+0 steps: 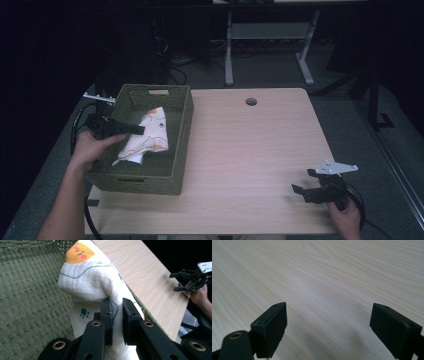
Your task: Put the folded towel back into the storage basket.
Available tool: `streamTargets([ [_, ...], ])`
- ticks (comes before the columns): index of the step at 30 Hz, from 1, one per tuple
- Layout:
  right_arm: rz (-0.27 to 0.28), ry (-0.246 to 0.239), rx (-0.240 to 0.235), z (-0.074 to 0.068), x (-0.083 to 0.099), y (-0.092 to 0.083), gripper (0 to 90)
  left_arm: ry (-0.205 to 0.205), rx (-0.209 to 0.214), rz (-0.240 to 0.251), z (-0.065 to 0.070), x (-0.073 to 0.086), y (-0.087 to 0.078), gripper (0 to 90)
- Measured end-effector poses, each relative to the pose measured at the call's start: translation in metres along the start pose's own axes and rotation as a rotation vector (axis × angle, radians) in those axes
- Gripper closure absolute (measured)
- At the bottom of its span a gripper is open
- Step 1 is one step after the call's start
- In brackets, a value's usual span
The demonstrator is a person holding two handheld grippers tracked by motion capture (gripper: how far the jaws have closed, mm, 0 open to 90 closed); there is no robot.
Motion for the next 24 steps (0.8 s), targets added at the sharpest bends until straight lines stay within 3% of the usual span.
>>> streamTargets([
  [4, 0.001, 0.0, -0.001, 0.0, 0.0, -0.0002, 13.9, -0.001, 0.004, -0.004, -0.0017, -0.0002, -0.0005, 80.9],
  [8, 0.0, 0.0, 0.0, 0.0003, 0.0002, 0.0002, 13.9, 0.018, -0.024, -0.028, -0.0029, -0.0015, 0.0, 81.1],
  [9, -0.003, 0.002, 0.001, 0.0001, 0.0005, 0.0005, 14.0, 0.052, -0.045, -0.037, -0.0043, -0.0034, -0.0002, 80.7],
  [10, -0.003, 0.002, 0.001, 0.0001, 0.0005, 0.0005, 14.0, 0.052, -0.045, -0.037, -0.0043, -0.0034, -0.0002, 77.2],
  [11, -0.004, 0.002, 0.001, 0.0, 0.0008, 0.0006, 13.9, 0.087, -0.066, -0.034, -0.0046, -0.0046, -0.0004, 69.4],
  [12, -0.004, 0.002, 0.001, 0.0, 0.0008, 0.0006, 13.9, 0.095, -0.081, -0.031, -0.0048, -0.0052, -0.0004, 69.4],
  [14, -0.004, 0.005, 0.003, -0.0001, 0.0008, 0.0003, 13.9, 0.073, -0.056, -0.032, -0.0061, -0.0067, 0.0003, 61.8],
  [24, -0.009, 0.001, -0.002, -0.0005, 0.0011, 0.0018, 13.9, 0.067, -0.064, -0.032, -0.0012, -0.0042, -0.0019, 58.3],
])
Point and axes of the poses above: each handheld gripper's, and its own axes: y roughly forward along the jaws, x roughly out of its underside, z roughly to its right, the point moved 3 cm from there along y, roughly forward along the jaws, and after that the axes turned 5 degrees about -y, right-handed, at the moved point
